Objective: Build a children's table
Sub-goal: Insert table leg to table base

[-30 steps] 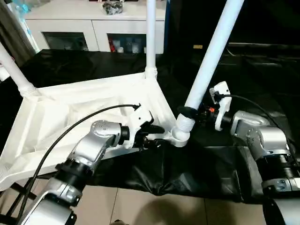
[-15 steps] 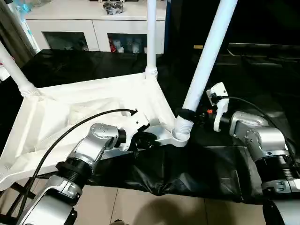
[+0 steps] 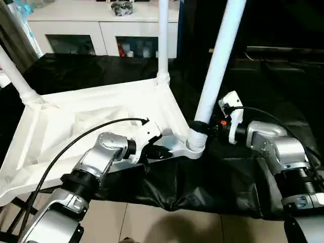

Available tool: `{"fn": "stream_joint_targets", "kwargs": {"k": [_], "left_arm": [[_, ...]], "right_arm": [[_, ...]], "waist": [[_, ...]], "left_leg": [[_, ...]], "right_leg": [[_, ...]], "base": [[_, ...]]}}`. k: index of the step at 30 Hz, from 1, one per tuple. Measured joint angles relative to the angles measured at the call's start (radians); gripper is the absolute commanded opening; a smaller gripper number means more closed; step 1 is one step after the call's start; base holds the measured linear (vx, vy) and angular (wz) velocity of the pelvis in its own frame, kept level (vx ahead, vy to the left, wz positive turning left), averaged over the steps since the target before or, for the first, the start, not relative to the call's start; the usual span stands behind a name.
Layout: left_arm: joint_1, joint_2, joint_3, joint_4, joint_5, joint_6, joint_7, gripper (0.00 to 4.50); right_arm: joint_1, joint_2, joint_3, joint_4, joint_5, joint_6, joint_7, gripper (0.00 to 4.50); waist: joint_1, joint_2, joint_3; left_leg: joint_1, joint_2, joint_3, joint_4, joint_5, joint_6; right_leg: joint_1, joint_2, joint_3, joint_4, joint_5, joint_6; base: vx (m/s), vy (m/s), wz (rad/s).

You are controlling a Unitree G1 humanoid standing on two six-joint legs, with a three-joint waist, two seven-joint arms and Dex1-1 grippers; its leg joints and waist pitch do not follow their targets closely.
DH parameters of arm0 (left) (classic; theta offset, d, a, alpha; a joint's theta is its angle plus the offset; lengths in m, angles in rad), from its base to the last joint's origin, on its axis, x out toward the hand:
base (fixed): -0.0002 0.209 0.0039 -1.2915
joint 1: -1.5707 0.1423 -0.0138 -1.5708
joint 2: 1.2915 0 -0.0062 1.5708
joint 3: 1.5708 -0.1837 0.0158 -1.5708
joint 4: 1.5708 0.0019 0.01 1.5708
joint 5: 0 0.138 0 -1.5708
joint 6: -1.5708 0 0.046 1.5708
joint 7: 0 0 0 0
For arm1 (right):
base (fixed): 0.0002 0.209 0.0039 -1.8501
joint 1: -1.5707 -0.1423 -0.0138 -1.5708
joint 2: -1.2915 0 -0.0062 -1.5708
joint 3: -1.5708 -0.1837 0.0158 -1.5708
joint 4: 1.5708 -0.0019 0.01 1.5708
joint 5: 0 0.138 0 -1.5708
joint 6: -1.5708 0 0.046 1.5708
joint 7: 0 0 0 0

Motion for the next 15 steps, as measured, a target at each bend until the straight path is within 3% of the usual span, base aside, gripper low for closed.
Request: {"fn": "stream_joint_targets", "kwargs": {"k": [15], "left_arm": [[0.010,-0.009,0.004,-0.002,0.017,-0.020,0.010,0.00]], "right_arm": [[0.010,-0.015,0.045,-0.023,-0.023,0.006,0.037,1.87]], "waist": [[0.002,-0.003,-0.002]], "left_leg": [[0.001,0.000,0.000,0.000,0.000,0.000]], "right_leg": [[0.001,0.000,0.001,0.000,0.000,0.000]], "base": [[0.000,0.000,0.00]]}}
